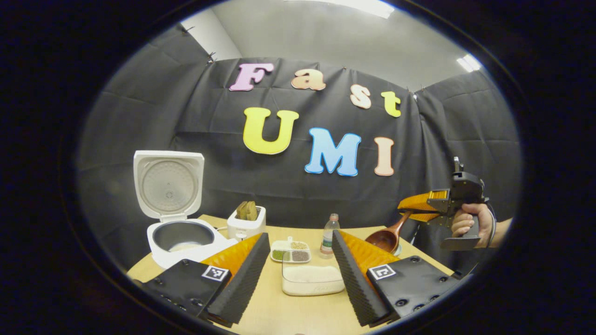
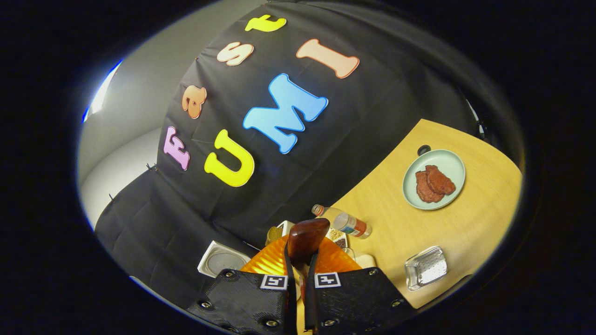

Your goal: Close the left gripper, press the button to open the rice cooker; take a wooden spoon from the chopstick holder with the right hand, scoop a spoonful of rice and pour it into the rice cooker, then put the wooden spoon back into the chopstick holder.

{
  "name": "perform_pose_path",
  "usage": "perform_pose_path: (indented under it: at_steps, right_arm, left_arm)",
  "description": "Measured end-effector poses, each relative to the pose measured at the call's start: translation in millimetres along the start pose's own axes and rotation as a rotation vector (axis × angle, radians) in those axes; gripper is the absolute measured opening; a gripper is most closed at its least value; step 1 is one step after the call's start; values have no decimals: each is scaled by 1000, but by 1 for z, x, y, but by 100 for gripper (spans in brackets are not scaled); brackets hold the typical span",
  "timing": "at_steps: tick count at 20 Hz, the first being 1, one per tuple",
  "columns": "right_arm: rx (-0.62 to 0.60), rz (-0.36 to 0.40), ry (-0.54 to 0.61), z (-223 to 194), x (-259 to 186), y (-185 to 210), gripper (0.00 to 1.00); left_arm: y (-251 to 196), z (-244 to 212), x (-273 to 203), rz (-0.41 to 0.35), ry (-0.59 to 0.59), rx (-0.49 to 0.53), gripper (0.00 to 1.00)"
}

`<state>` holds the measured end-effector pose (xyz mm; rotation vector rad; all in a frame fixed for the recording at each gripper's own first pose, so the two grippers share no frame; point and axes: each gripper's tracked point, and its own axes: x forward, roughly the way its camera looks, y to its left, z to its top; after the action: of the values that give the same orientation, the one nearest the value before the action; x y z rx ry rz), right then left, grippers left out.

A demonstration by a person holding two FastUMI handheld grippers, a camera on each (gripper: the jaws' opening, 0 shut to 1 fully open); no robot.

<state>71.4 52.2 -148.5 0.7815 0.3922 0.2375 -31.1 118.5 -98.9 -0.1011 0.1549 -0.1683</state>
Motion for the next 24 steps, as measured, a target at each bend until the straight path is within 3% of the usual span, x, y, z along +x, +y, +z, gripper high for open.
perform_pose_path:
  at_steps: [10, 14, 18, 24]
  right_arm:
    - [-88, -196, -41, 23, -21, -91, 7]
    - [-165, -324, -41, 19, -21, -129, 7]
    - [-241, -389, -1, 0, -13, -149, 7]
    - [-292, -413, 41, -27, 11, -163, 7]
  left_arm:
    - [-22, 3, -9, 9, 18, 58, 93]
    - [-22, 3, -12, 18, 30, 71, 94]
    - [-19, 6, -17, 33, 40, 89, 93]
    - [-18, 6, -29, 70, 53, 102, 93]
